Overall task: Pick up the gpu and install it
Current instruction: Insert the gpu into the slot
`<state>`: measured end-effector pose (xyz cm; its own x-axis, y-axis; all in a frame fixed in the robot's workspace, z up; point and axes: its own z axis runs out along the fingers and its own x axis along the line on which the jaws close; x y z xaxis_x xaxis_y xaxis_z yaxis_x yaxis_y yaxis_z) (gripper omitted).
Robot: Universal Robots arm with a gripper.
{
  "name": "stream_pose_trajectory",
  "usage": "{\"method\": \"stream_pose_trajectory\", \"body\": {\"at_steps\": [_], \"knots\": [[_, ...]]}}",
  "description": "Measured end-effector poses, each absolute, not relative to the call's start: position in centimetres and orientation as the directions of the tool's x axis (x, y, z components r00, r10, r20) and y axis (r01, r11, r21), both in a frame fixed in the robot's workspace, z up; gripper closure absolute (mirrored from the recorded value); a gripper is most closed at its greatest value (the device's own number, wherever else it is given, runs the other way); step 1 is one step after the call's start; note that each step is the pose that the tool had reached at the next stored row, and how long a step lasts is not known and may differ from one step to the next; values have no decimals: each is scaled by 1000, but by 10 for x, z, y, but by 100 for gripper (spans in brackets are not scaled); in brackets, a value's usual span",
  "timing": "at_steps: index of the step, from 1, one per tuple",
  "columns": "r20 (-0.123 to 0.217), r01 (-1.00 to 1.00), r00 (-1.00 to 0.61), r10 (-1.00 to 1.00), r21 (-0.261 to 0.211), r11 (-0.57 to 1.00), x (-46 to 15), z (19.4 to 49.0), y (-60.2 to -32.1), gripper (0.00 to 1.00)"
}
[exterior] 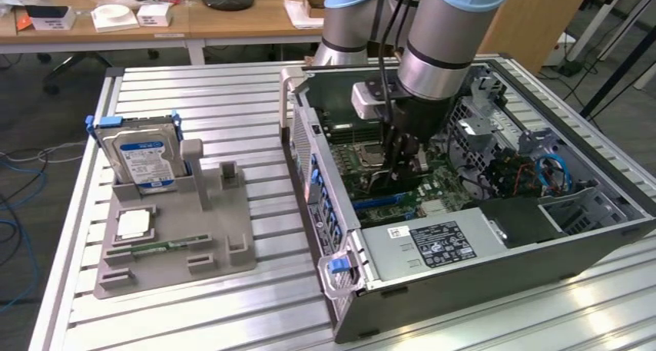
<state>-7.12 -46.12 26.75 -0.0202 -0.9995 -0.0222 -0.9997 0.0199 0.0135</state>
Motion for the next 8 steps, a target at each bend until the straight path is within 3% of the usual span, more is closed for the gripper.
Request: {"method": "stream_pose_trajectory", "body": {"at_steps": [8], "knots": [[-22,-1000,-20,-1000,13,20,-72,263,-461,74]]}}
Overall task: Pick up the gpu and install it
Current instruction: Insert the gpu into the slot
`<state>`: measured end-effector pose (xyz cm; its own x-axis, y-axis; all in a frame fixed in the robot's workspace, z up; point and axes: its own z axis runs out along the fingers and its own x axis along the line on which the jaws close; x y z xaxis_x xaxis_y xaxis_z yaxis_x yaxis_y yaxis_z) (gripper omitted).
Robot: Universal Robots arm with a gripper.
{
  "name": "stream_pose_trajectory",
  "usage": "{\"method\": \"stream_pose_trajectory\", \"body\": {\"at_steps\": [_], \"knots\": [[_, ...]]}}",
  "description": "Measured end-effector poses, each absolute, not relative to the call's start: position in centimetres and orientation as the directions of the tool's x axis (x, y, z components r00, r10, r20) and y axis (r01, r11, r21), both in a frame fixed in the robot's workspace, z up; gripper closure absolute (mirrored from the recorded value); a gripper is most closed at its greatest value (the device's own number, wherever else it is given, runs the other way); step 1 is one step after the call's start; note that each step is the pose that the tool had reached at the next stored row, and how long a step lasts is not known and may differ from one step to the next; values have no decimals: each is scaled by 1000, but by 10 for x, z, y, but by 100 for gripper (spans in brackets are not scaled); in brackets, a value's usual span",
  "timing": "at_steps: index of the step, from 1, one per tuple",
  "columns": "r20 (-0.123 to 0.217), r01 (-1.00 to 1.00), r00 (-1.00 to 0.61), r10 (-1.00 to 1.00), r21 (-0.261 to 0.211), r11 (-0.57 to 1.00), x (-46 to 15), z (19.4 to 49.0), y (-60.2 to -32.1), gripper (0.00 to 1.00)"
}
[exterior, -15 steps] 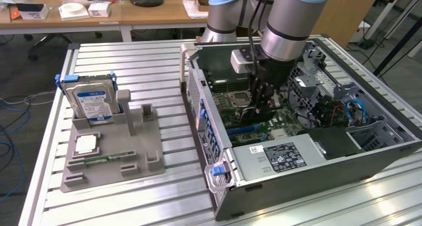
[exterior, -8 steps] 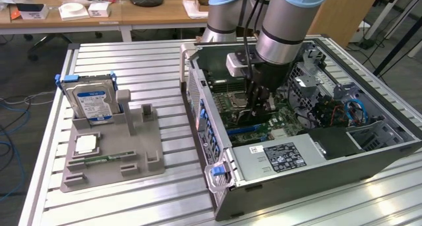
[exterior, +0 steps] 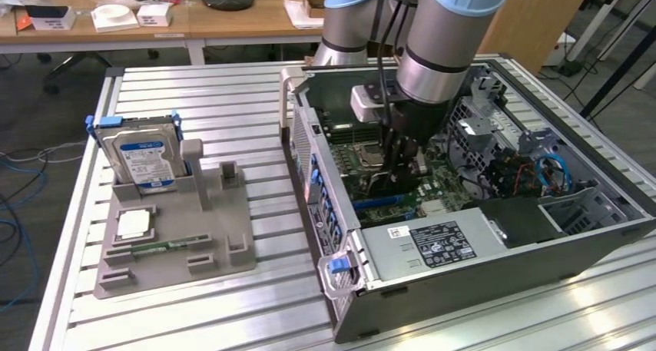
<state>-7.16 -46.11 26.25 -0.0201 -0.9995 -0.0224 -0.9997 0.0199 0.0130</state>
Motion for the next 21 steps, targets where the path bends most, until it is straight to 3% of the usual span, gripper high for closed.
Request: {"method": "stream_pose_trajectory", "body": {"at_steps": [21], "knots": [[-22,-999,-20,-1000,25,20,-67,262,-461,74]]}}
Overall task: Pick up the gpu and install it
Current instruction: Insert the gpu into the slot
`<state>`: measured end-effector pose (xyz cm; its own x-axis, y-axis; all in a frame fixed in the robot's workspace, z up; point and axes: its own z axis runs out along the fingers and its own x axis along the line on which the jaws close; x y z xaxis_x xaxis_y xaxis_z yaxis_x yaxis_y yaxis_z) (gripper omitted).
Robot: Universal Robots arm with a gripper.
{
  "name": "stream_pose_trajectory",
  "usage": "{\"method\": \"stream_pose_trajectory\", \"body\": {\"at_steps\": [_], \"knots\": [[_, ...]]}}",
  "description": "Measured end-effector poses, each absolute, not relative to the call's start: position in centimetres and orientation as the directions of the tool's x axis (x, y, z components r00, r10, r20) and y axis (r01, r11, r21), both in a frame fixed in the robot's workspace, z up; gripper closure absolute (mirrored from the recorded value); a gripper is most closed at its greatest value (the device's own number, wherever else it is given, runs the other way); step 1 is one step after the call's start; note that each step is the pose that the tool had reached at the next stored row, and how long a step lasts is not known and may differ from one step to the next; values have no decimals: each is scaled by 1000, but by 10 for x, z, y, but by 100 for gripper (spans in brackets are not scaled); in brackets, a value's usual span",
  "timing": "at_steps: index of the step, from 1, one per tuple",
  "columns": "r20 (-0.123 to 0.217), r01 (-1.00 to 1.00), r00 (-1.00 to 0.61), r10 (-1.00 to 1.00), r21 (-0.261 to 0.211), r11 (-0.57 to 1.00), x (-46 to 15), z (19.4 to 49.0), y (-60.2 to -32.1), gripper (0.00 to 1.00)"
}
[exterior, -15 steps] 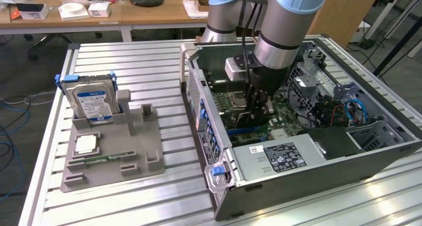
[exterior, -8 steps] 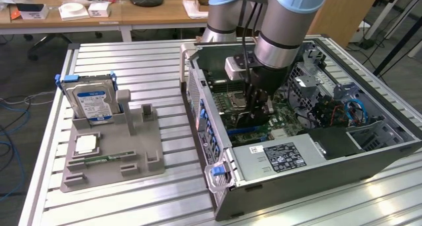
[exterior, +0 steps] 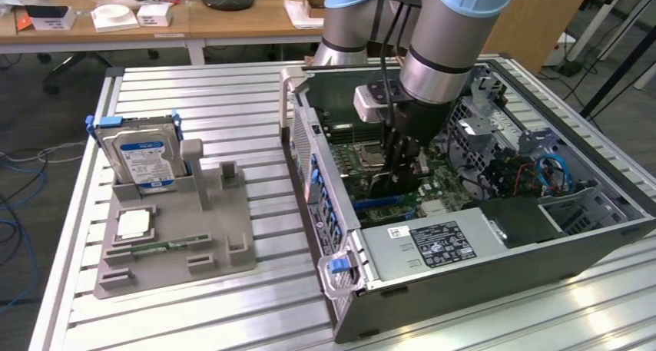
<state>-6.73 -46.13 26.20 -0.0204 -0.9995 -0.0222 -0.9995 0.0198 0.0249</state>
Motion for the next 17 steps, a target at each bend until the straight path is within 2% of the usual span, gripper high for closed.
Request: {"method": "stream_pose_trajectory", "body": {"at_steps": [17], "knots": [[-22,-1000,-20,-1000,24,20,-72,251,-461,74]]}}
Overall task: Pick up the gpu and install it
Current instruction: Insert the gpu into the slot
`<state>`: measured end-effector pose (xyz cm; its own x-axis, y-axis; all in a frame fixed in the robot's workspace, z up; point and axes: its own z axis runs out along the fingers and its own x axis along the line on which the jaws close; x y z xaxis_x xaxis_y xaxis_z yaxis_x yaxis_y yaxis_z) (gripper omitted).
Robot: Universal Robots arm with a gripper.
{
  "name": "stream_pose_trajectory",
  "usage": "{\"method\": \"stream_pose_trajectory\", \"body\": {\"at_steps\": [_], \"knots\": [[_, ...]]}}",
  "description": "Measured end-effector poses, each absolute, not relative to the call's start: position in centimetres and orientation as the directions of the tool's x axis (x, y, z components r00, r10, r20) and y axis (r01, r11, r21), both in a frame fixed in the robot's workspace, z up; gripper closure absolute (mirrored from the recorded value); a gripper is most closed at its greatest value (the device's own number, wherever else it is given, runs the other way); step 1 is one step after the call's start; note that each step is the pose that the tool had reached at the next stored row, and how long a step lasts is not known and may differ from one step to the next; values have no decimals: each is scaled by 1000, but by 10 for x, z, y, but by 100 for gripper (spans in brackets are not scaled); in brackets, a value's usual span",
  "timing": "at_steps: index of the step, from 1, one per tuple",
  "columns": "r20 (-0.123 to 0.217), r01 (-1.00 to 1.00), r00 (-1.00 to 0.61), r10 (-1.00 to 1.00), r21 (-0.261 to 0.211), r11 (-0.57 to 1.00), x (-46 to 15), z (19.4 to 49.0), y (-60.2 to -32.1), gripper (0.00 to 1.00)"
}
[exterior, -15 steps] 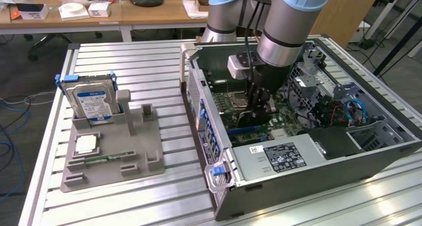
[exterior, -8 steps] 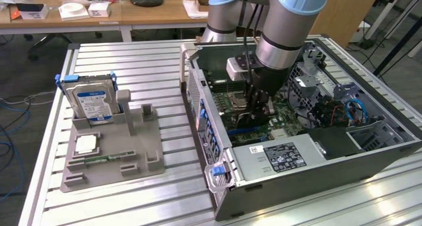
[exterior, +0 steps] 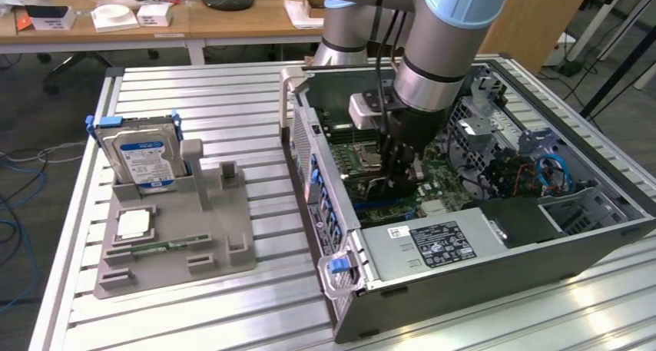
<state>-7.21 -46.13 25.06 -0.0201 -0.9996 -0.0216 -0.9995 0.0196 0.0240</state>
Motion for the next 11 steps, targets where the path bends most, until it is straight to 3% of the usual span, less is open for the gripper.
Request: {"method": "stream_pose_trajectory", "body": {"at_steps": [11], "knots": [[-21,-1000,-20,-1000,24,20,-72,248,-461,74]]}}
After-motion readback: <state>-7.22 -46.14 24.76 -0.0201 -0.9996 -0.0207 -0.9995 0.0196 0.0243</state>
